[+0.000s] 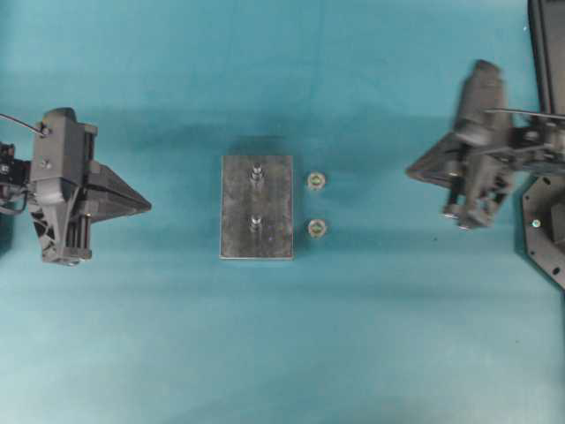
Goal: Insert the washer onto the shaft.
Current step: 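Move the right gripper over the upper metal washer beside the plate, then lower the right gripper and close it around the upper washer, then lift the washer and carry it above the upper steel shaft, then lower the washer down onto the upper shaft and open the right gripper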
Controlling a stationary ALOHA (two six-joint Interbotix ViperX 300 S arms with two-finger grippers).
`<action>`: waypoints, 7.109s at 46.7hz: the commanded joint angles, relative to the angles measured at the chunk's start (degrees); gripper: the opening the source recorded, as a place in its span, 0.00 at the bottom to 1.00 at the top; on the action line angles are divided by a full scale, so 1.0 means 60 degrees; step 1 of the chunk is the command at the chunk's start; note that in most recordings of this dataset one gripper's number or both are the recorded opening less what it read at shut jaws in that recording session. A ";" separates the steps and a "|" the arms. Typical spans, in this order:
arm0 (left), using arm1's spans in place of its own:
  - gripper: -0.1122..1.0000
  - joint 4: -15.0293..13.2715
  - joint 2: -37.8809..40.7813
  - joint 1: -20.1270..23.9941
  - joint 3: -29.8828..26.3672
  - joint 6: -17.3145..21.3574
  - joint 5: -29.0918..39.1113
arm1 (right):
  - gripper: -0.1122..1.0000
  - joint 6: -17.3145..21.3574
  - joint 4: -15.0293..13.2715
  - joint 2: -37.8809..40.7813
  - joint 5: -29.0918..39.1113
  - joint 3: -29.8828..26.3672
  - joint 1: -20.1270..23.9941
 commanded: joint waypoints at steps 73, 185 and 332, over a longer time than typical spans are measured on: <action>0.10 0.0029 0.1787 0.0146 -0.0571 0.0015 0.0117 | 0.87 -0.1304 -0.0161 0.6328 0.0293 -0.4175 0.0117; 0.10 0.0029 0.1787 0.0161 -0.0542 -0.0044 -0.0601 | 0.40 -0.1216 -0.0938 0.5903 0.1436 -0.4805 0.0132; 0.10 0.0029 0.1392 0.0146 -0.0469 0.0396 -0.0806 | 0.74 -0.0674 -0.0776 0.7148 0.2783 -0.7690 0.0820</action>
